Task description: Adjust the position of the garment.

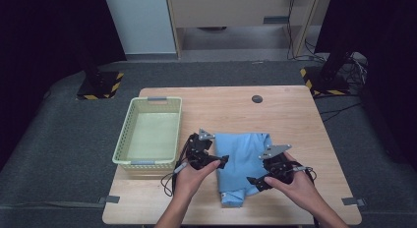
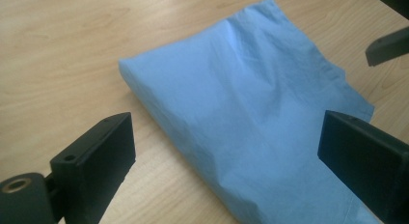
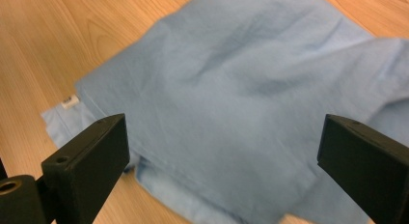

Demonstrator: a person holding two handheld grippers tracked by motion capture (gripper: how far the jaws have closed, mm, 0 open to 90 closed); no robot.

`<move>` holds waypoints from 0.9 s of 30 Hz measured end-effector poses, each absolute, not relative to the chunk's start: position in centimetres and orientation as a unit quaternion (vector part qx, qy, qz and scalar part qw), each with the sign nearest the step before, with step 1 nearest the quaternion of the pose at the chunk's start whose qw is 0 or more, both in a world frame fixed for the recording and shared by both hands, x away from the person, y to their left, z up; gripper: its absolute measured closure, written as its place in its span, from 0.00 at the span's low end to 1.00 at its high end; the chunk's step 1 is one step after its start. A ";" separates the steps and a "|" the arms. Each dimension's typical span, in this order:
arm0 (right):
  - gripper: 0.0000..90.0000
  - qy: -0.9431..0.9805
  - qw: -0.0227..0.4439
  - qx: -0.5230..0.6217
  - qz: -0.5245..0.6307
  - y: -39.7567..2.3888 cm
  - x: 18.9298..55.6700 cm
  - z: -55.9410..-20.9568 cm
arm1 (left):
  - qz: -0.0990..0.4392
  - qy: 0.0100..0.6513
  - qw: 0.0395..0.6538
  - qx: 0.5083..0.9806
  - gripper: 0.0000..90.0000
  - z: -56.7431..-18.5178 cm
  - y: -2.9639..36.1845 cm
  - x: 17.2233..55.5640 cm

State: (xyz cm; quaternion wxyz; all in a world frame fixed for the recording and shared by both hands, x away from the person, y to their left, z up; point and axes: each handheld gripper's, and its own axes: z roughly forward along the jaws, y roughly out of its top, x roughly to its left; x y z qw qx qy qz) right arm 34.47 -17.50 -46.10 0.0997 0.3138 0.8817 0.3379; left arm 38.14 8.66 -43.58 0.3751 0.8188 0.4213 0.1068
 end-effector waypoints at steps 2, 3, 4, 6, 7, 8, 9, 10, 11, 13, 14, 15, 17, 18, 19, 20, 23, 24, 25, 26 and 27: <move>0.06 0.881 0.101 0.316 0.336 -18.3 34.4 -46.1 | 0.110 0.419 0.372 0.821 0.07 -43.0 8.8 38.5; 0.06 0.881 0.103 0.316 0.337 -18.6 34.4 -46.1 | 0.111 0.416 0.369 0.823 0.07 -42.8 8.9 38.7; 0.06 0.880 0.103 0.318 0.338 -18.9 34.4 -46.1 | 0.112 0.416 0.367 0.824 0.08 -42.7 9.0 38.9; 0.06 0.878 0.102 0.323 0.338 -19.6 34.4 -46.2 | 0.113 0.415 0.364 0.826 0.08 -42.5 9.2 39.3; 0.06 0.878 0.103 0.324 0.337 -20.0 34.4 -46.3 | 0.112 0.417 0.363 0.825 0.08 -42.4 9.3 39.5; 0.06 0.878 0.102 0.327 0.335 -20.3 34.4 -46.4 | 0.112 0.419 0.362 0.825 0.09 -42.4 9.4 39.8; 0.06 0.878 0.102 0.327 0.335 -20.3 34.4 -46.4 | 0.112 0.419 0.362 0.825 0.09 -42.4 9.4 39.8; 0.06 0.877 0.102 0.330 0.333 -20.6 34.5 -46.5 | 0.112 0.421 0.360 0.825 0.09 -42.3 9.4 40.1; 0.06 0.877 0.101 0.334 0.331 -21.2 34.5 -46.7 | 0.112 0.422 0.359 0.825 0.09 -42.3 9.4 40.3; 0.06 0.875 0.101 0.339 0.330 -21.8 34.6 -46.8 | 0.113 0.420 0.356 0.827 0.09 -42.2 9.2 40.7; 0.06 0.874 0.101 0.341 0.330 -22.1 34.6 -46.9 | 0.114 0.420 0.355 0.828 0.09 -42.1 9.1 40.9; 0.06 0.874 0.102 0.343 0.328 -22.5 34.6 -47.0 | 0.115 0.417 0.354 0.829 0.10 -42.0 8.8 41.2; 0.06 0.873 0.103 0.347 0.328 -23.0 34.6 -47.0 | 0.117 0.413 0.354 0.831 0.10 -41.9 8.4 41.5; 0.06 0.872 0.102 0.350 0.327 -23.2 34.6 -47.0 | 0.119 0.412 0.353 0.832 0.10 -41.8 8.3 41.7; 0.06 0.870 0.103 0.352 0.329 -23.4 34.6 -47.0 | 0.119 0.411 0.352 0.832 0.10 -41.8 8.2 41.8; 0.06 0.869 0.103 0.354 0.329 -23.6 34.7 -47.0 | 0.119 0.411 0.350 0.833 0.10 -41.8 8.1 42.0; 0.05 0.866 0.106 0.359 0.330 -24.1 34.8 -47.1 | 0.121 0.410 0.349 0.834 0.11 -42.0 8.1 42.4; 0.05 0.866 0.106 0.360 0.329 -24.2 34.8 -47.2 | 0.120 0.411 0.348 0.834 0.12 -42.0 8.1 42.5; 0.05 0.866 0.106 0.361 0.328 -24.3 34.9 -47.3 | 0.119 0.413 0.347 0.834 0.12 -42.2 8.1 42.6; 0.05 0.866 0.106 0.363 0.327 -24.4 35.0 -47.4 | 0.119 0.415 0.346 0.833 0.12 -42.3 8.2 42.8; 0.05 0.866 0.106 0.363 0.326 -24.5 35.0 -47.5 | 0.118 0.417 0.344 0.833 0.11 -42.5 8.2 42.9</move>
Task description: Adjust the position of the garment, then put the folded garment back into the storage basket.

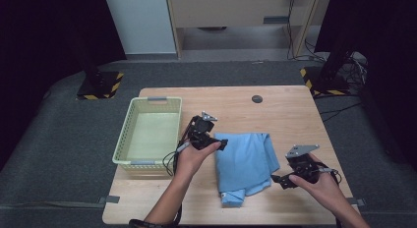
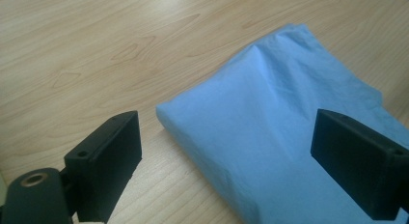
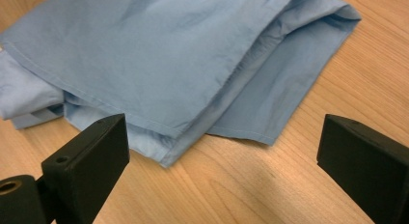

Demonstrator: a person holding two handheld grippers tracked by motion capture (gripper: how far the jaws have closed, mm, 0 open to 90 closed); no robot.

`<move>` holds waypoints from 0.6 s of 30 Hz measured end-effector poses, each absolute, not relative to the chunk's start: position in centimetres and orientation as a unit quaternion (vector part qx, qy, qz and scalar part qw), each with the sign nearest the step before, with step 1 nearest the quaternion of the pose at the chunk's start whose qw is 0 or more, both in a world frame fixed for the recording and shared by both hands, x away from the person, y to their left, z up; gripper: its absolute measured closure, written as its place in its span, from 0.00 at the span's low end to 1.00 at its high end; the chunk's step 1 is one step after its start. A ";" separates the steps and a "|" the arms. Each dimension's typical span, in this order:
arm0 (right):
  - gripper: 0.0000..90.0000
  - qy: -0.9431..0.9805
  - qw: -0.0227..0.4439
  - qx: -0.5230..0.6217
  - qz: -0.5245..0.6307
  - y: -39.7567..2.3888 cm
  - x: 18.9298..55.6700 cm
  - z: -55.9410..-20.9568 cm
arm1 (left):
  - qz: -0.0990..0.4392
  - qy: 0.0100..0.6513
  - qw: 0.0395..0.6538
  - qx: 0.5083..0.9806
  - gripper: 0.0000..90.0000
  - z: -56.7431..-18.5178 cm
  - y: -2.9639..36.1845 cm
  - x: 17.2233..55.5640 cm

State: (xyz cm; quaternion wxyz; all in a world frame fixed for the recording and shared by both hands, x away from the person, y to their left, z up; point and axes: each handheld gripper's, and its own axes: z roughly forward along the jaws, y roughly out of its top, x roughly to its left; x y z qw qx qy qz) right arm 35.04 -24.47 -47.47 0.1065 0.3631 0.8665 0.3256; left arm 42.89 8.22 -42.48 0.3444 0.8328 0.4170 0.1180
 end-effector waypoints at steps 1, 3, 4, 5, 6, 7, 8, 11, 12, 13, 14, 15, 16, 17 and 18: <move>0.05 0.866 0.107 0.365 0.326 -24.5 35.1 -47.5 | 0.118 0.419 0.343 0.832 0.11 -42.6 8.3 43.0; 0.05 0.864 0.108 0.367 0.327 -24.7 35.2 -47.6 | 0.118 0.422 0.342 0.831 0.11 -42.8 8.4 43.2; 0.05 0.863 0.108 0.369 0.327 -24.7 35.3 -47.7 | 0.119 0.424 0.344 0.829 0.11 -42.9 8.4 43.2; 0.05 0.862 0.108 0.371 0.328 -24.8 35.4 -47.7 | 0.121 0.424 0.343 0.829 0.11 -43.0 8.4 43.3; 0.05 0.862 0.109 0.372 0.327 -24.9 35.4 -47.8 | 0.122 0.425 0.343 0.829 0.11 -43.1 8.4 43.4; 0.05 0.862 0.108 0.374 0.326 -24.9 35.5 -47.9 | 0.123 0.428 0.345 0.826 0.11 -43.2 8.4 43.5; 0.05 0.862 0.109 0.374 0.324 -24.9 35.5 -47.9 | 0.124 0.429 0.344 0.826 0.11 -43.3 8.4 43.5; 0.05 0.862 0.110 0.377 0.322 -25.1 35.6 -48.2 | 0.129 0.432 0.342 0.824 0.11 -43.5 8.3 43.7; 0.05 0.861 0.110 0.379 0.321 -25.1 35.6 -48.3 | 0.129 0.433 0.341 0.824 0.11 -43.6 8.3 43.7; 0.05 0.861 0.109 0.379 0.320 -25.2 35.6 -48.4 | 0.128 0.434 0.340 0.824 0.11 -43.7 8.3 43.7; 0.05 0.861 0.110 0.380 0.320 -25.3 35.6 -48.5 | 0.127 0.433 0.340 0.825 0.11 -43.8 8.3 43.7; 0.05 0.860 0.110 0.382 0.320 -25.3 35.6 -48.6 | 0.125 0.431 0.338 0.827 0.12 -43.9 8.2 43.6; 0.05 0.860 0.110 0.381 0.320 -25.3 35.6 -48.6 | 0.124 0.432 0.337 0.827 0.12 -44.0 8.2 43.5; 0.05 0.861 0.109 0.381 0.320 -25.4 35.5 -48.7 | 0.124 0.432 0.336 0.828 0.13 -44.2 8.3 43.5; 0.05 0.861 0.109 0.381 0.319 -25.4 35.5 -48.7 | 0.122 0.433 0.334 0.828 0.13 -44.3 8.3 43.4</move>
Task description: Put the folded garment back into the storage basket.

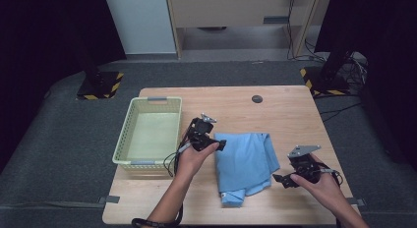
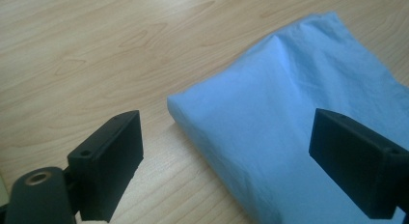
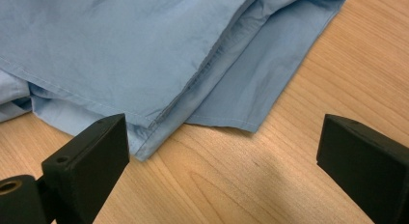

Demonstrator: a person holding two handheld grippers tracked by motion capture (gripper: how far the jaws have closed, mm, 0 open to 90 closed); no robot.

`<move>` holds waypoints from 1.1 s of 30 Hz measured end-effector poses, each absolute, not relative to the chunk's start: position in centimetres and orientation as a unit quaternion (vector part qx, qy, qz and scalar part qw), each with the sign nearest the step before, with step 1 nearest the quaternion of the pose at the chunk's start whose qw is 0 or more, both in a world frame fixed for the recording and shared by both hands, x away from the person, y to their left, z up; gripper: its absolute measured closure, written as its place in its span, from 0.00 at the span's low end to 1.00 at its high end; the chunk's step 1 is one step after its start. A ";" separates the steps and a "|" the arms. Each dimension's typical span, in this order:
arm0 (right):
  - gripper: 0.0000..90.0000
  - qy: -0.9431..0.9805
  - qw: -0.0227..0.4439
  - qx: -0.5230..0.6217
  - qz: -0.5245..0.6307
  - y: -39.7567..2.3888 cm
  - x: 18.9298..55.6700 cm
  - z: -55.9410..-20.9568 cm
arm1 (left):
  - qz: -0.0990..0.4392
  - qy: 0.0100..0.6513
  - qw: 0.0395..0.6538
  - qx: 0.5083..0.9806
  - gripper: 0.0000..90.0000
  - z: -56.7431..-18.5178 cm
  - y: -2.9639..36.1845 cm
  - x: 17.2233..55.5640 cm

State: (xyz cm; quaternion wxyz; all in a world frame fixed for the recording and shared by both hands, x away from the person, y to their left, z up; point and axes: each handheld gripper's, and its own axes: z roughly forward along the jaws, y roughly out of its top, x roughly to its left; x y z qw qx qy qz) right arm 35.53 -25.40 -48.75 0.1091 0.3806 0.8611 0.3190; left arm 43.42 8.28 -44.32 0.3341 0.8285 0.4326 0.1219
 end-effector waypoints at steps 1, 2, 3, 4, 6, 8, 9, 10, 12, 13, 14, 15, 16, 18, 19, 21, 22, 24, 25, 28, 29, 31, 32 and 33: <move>0.05 0.861 0.108 0.383 0.318 -25.4 35.5 -48.8 | 0.121 0.435 0.333 0.828 0.13 -44.5 8.3 43.4; 0.05 0.861 0.108 0.382 0.317 -25.4 35.6 -48.9 | 0.120 0.435 0.331 0.829 0.14 -44.6 8.4 43.3; 0.05 0.861 0.107 0.383 0.317 -25.4 35.6 -49.0 | 0.119 0.436 0.331 0.828 0.14 -44.7 8.4 43.3; 0.05 0.861 0.107 0.385 0.316 -25.4 35.6 -49.1 | 0.119 0.438 0.331 0.827 0.15 -44.8 8.4 43.3; 0.05 0.860 0.106 0.387 0.316 -25.3 35.7 -49.2 | 0.120 0.440 0.330 0.827 0.15 -45.0 8.4 43.2; 0.05 0.860 0.105 0.387 0.316 -25.2 35.8 -49.4 | 0.120 0.440 0.329 0.827 0.15 -45.2 8.4 43.2; 0.05 0.860 0.105 0.388 0.315 -25.1 35.8 -49.4 | 0.121 0.440 0.329 0.827 0.15 -45.3 8.4 43.1; 0.05 0.860 0.104 0.387 0.315 -25.0 35.8 -49.5 | 0.121 0.439 0.329 0.828 0.16 -45.4 8.4 43.1; 0.05 0.860 0.103 0.389 0.315 -24.9 35.9 -49.5 | 0.120 0.439 0.329 0.828 0.17 -45.6 8.3 43.2; 0.05 0.859 0.102 0.389 0.316 -24.8 36.0 -49.6 | 0.119 0.439 0.328 0.828 0.17 -45.7 8.3 43.2; 0.05 0.859 0.099 0.391 0.316 -24.7 36.0 -49.6 | 0.118 0.440 0.328 0.828 0.17 -45.8 8.3 43.2; 0.05 0.859 0.098 0.390 0.316 -24.6 36.1 -49.7 | 0.117 0.440 0.327 0.828 0.18 -46.0 8.3 43.2; 0.05 0.859 0.096 0.391 0.316 -24.4 36.2 -49.8 | 0.117 0.440 0.327 0.828 0.18 -46.1 8.3 43.2; 0.05 0.859 0.093 0.391 0.317 -24.2 36.4 -49.9 | 0.116 0.441 0.326 0.828 0.18 -46.4 8.3 43.2; 0.05 0.858 0.091 0.393 0.316 -24.0 36.6 -49.9 | 0.115 0.443 0.326 0.827 0.18 -46.5 8.3 43.3; 0.05 0.858 0.090 0.395 0.317 -23.6 36.8 -50.0 | 0.113 0.443 0.326 0.828 0.18 -46.7 8.2 43.3; 0.05 0.857 0.087 0.396 0.319 -23.4 36.9 -50.0 | 0.113 0.442 0.326 0.828 0.18 -46.7 8.2 43.3; 0.05 0.855 0.085 0.397 0.322 -22.9 37.2 -50.0 | 0.113 0.441 0.327 0.828 0.18 -46.7 8.2 43.3; 0.05 0.855 0.084 0.398 0.321 -22.7 37.4 -50.0 | 0.114 0.441 0.327 0.828 0.18 -46.7 8.2 43.3; 0.05 0.857 0.084 0.401 0.312 -22.1 37.9 -50.4 | 0.115 0.442 0.328 0.827 0.18 -46.8 8.3 43.4; 0.06 0.857 0.083 0.403 0.309 -22.0 38.0 -50.5 | 0.116 0.443 0.328 0.826 0.18 -46.8 8.3 43.5; 0.06 0.858 0.084 0.405 0.305 -21.7 38.2 -50.8 | 0.115 0.443 0.328 0.826 0.18 -46.8 8.4 43.5; 0.06 0.858 0.084 0.406 0.304 -21.7 38.4 -51.0 | 0.115 0.443 0.328 0.826 0.19 -46.9 8.4 43.5; 0.06 0.858 0.084 0.408 0.302 -21.6 38.5 -51.1 | 0.115 0.444 0.328 0.826 0.19 -47.0 8.4 43.5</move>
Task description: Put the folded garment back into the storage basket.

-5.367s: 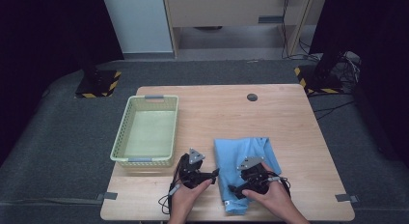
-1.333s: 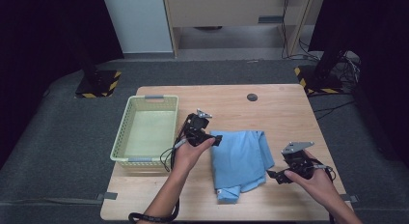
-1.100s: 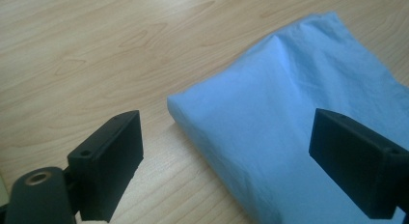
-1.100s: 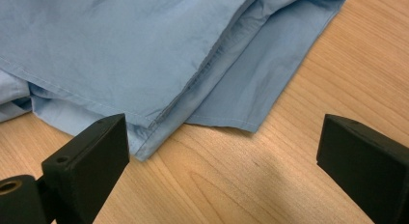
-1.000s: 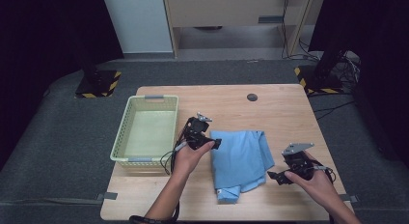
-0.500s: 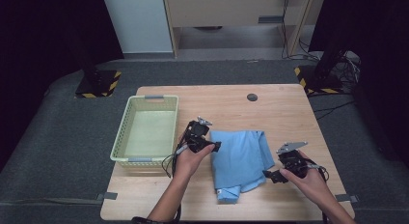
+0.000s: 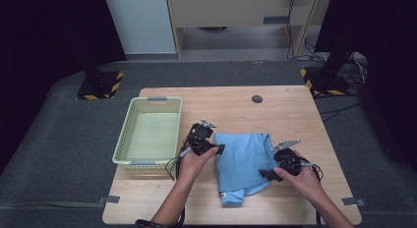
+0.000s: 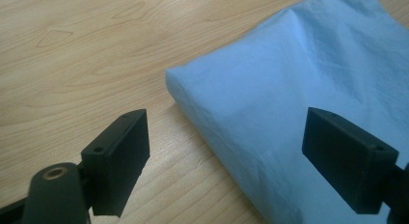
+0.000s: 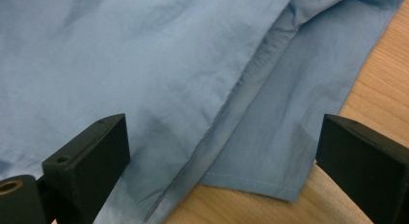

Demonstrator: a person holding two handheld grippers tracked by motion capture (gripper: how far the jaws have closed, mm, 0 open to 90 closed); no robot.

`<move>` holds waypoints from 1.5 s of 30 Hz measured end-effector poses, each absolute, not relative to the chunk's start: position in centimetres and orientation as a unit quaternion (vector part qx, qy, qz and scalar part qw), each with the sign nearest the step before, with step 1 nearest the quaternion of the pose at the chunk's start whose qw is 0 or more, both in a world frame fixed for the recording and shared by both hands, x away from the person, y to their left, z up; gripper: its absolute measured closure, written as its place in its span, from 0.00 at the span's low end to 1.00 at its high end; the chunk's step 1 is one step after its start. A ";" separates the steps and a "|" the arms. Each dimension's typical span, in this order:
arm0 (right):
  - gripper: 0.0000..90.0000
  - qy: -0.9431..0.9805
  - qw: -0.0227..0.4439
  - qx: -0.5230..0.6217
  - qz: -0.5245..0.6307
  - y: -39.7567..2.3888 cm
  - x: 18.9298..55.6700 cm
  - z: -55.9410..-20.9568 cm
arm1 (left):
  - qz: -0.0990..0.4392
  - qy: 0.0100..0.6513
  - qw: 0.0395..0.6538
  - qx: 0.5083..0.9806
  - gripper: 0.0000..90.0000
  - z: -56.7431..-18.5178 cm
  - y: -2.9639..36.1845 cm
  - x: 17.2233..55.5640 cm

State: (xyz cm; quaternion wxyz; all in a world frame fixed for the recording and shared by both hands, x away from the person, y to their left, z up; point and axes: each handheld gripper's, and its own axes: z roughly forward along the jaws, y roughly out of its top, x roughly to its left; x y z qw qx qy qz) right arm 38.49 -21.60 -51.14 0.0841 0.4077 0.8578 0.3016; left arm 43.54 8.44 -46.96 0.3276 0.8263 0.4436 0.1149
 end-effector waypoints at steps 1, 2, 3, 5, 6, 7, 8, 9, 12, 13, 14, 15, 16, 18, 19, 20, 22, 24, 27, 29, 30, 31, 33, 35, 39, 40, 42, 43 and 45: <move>0.06 0.857 0.083 0.412 0.300 -21.6 38.6 -51.3 | 0.114 0.444 0.328 0.826 0.19 -47.0 8.5 43.6; 0.06 0.856 0.082 0.413 0.298 -21.6 38.7 -51.4 | 0.113 0.445 0.329 0.825 0.19 -47.1 8.5 43.6; 0.06 0.856 0.082 0.415 0.298 -21.5 38.8 -51.6 | 0.112 0.445 0.329 0.825 0.19 -47.2 8.6 43.6; 0.06 0.856 0.081 0.417 0.295 -21.5 39.0 -51.8 | 0.111 0.446 0.328 0.825 0.19 -47.4 8.6 43.6; 0.06 0.856 0.081 0.418 0.294 -21.5 39.0 -51.9 | 0.111 0.447 0.329 0.825 0.19 -47.5 8.6 43.6; 0.07 0.855 0.081 0.419 0.294 -21.5 39.0 -52.0 | 0.110 0.447 0.328 0.825 0.19 -47.7 8.6 43.6; 0.07 0.856 0.080 0.418 0.293 -21.5 39.0 -52.1 | 0.109 0.446 0.328 0.825 0.19 -47.8 8.6 43.6; 0.07 0.857 0.081 0.418 0.292 -21.4 38.9 -52.1 | 0.109 0.446 0.327 0.826 0.19 -47.9 8.6 43.6; 0.07 0.857 0.082 0.418 0.292 -21.4 38.9 -52.2 | 0.111 0.446 0.328 0.825 0.19 -48.1 8.5 43.7; 0.07 0.857 0.082 0.418 0.291 -21.4 38.9 -52.2 | 0.114 0.446 0.327 0.825 0.19 -48.1 8.5 43.7; 0.07 0.857 0.084 0.416 0.292 -21.4 38.8 -52.2 | 0.117 0.446 0.327 0.825 0.20 -48.1 8.5 43.7; 0.07 0.858 0.086 0.414 0.290 -21.4 38.8 -52.2 | 0.120 0.447 0.328 0.823 0.20 -48.1 8.5 43.8; 0.07 0.858 0.087 0.417 0.288 -21.4 38.8 -52.2 | 0.121 0.448 0.330 0.822 0.20 -48.1 8.5 43.8; 0.07 0.859 0.089 0.418 0.282 -21.4 38.7 -52.2 | 0.121 0.449 0.334 0.820 0.20 -48.3 8.4 43.9; 0.07 0.859 0.090 0.419 0.281 -21.5 38.7 -52.3 | 0.123 0.449 0.334 0.820 0.20 -48.4 8.4 43.9; 0.07 0.858 0.090 0.420 0.281 -21.6 38.7 -52.3 | 0.125 0.449 0.333 0.820 0.20 -48.5 8.4 43.9; 0.07 0.859 0.093 0.419 0.278 -21.5 38.7 -52.3 | 0.126 0.452 0.334 0.818 0.21 -48.8 8.5 43.9; 0.08 0.862 0.098 0.415 0.274 -21.4 38.6 -52.3 | 0.125 0.454 0.336 0.816 0.21 -49.0 8.6 44.0; 0.16 0.866 0.103 0.408 0.271 -21.1 38.3 -52.1 | 0.123 0.458 0.342 0.811 0.22 -49.3 8.7 44.0; 0.24 0.867 0.103 0.403 0.273 -21.0 38.0 -52.0 | 0.123 0.459 0.344 0.810 0.22 -49.5 8.8 44.0; 0.27 0.868 0.103 0.400 0.275 -20.9 37.9 -51.9 | 0.124 0.459 0.344 0.809 0.23 -49.5 8.8 44.0; 0.31 0.868 0.101 0.400 0.276 -20.9 37.8 -51.8 | 0.125 0.460 0.345 0.808 0.23 -49.5 8.8 44.0; 0.37 0.870 0.096 0.396 0.278 -20.8 37.7 -51.7 | 0.125 0.462 0.348 0.806 0.24 -49.5 8.9 44.1; 0.43 0.868 0.091 0.397 0.285 -20.8 37.6 -51.6 | 0.125 0.462 0.351 0.805 0.24 -49.5 8.9 44.1; 0.51 0.868 0.088 0.393 0.291 -20.6 37.5 -51.6 | 0.126 0.459 0.352 0.806 0.25 -49.7 8.8 44.1; 0.52 0.867 0.087 0.394 0.291 -20.6 37.5 -51.6 | 0.127 0.461 0.351 0.805 0.25 -49.9 8.8 44.2; 0.52 0.867 0.087 0.395 0.291 -20.6 37.4 -51.6 | 0.128 0.466 0.351 0.802 0.25 -50.3 8.7 44.3; 0.53 0.867 0.086 0.396 0.292 -20.6 37.4 -51.6 | 0.127 0.467 0.351 0.802 0.25 -50.4 8.7 44.3; 0.53 0.867 0.086 0.395 0.293 -20.6 37.4 -51.6 | 0.126 0.469 0.351 0.801 0.26 -50.8 8.7 44.6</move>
